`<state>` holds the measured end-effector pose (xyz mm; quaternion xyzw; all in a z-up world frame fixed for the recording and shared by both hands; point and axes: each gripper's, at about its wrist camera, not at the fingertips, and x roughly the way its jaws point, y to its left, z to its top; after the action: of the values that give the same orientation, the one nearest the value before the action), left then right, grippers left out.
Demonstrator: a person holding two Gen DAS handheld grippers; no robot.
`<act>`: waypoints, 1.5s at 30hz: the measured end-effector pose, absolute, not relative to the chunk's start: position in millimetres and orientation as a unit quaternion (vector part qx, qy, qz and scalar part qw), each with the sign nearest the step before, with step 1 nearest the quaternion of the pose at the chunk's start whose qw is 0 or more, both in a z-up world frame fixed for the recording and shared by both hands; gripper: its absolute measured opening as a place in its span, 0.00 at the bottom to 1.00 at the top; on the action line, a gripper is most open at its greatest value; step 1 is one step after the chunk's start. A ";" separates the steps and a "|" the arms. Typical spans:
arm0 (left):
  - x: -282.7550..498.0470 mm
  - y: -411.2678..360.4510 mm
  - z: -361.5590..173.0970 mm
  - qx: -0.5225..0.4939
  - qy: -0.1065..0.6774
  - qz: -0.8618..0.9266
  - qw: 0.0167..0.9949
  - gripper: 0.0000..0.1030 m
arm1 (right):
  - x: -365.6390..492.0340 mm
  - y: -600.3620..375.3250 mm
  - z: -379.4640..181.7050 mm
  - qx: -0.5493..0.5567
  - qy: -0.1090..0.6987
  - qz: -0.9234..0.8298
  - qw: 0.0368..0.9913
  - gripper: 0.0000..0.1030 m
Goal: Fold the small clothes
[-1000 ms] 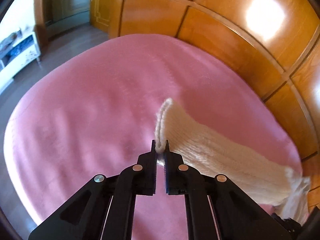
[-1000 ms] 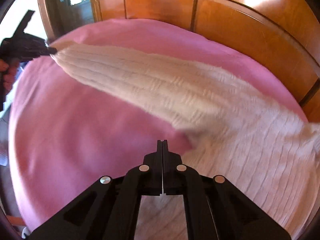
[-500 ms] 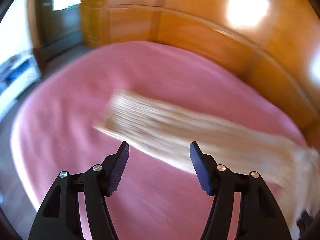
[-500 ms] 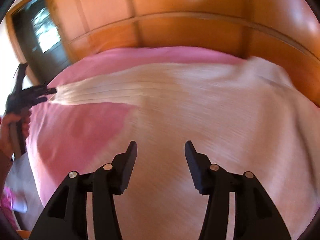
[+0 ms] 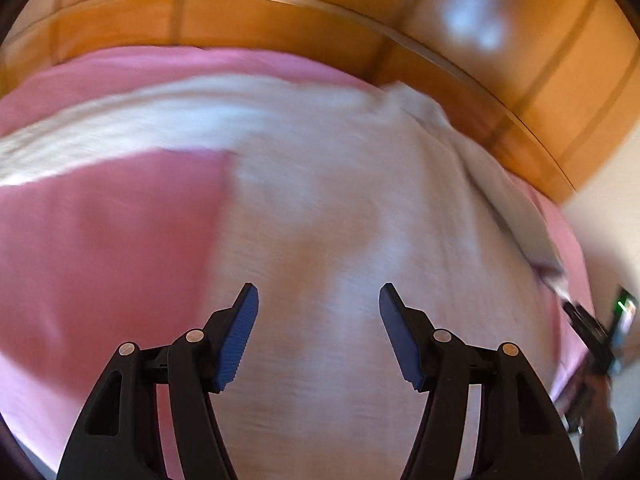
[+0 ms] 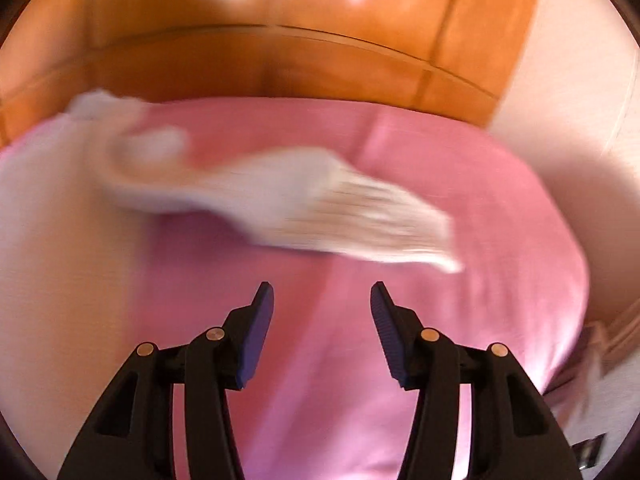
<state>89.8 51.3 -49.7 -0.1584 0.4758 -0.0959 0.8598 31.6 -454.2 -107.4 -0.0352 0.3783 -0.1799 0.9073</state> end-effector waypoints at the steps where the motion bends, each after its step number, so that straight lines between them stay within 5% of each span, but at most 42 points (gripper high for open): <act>1: 88.7 34.8 -51.0 -0.154 0.483 -0.113 0.855 0.60 | 38.2 -464.7 -113.2 -0.046 0.380 -0.196 0.903 0.48; 10: 106.3 -80.0 -48.5 -0.099 0.498 -0.231 0.830 0.60 | 75.2 -504.0 -139.3 -0.088 0.393 -0.191 0.895 0.48; 12: 118.0 -112.3 -51.5 -0.087 0.504 -0.255 0.821 0.60 | 83.6 -510.8 -141.6 -0.091 0.397 -0.176 0.896 0.21; 15: 129.0 -144.6 -55.0 -0.076 0.510 -0.276 0.811 0.60 | 86.1 -512.0 -136.3 -0.095 0.401 -0.171 0.895 0.06; 30: 207.3 -225.0 -65.0 -0.109 0.509 -0.332 0.787 0.60 | -58.5 -514.4 40.7 -0.046 0.293 -0.083 0.951 0.04; 41: 310.5 -255.9 -28.8 -0.154 0.481 -0.262 0.822 0.63 | 84.6 -642.9 2.6 0.095 0.378 -0.184 0.902 0.04; 43: 303.0 -236.0 -27.4 -0.139 0.473 -0.252 0.833 0.67 | 108.3 -657.4 -10.8 0.104 0.370 -0.216 0.898 0.19; 44: 297.5 -222.0 -29.3 -0.127 0.472 -0.241 0.838 0.67 | 112.1 -662.9 -15.2 0.125 0.358 -0.221 0.898 0.48; 45: 289.5 -203.9 -34.8 -0.113 0.475 -0.227 0.842 0.67 | 112.7 -666.0 -18.1 0.141 0.348 -0.227 0.899 0.59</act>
<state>289.5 -203.9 -34.8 -0.1133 0.4752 -0.2275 0.8424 112.7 -666.0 -18.1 0.1408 0.3477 -0.2274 0.8986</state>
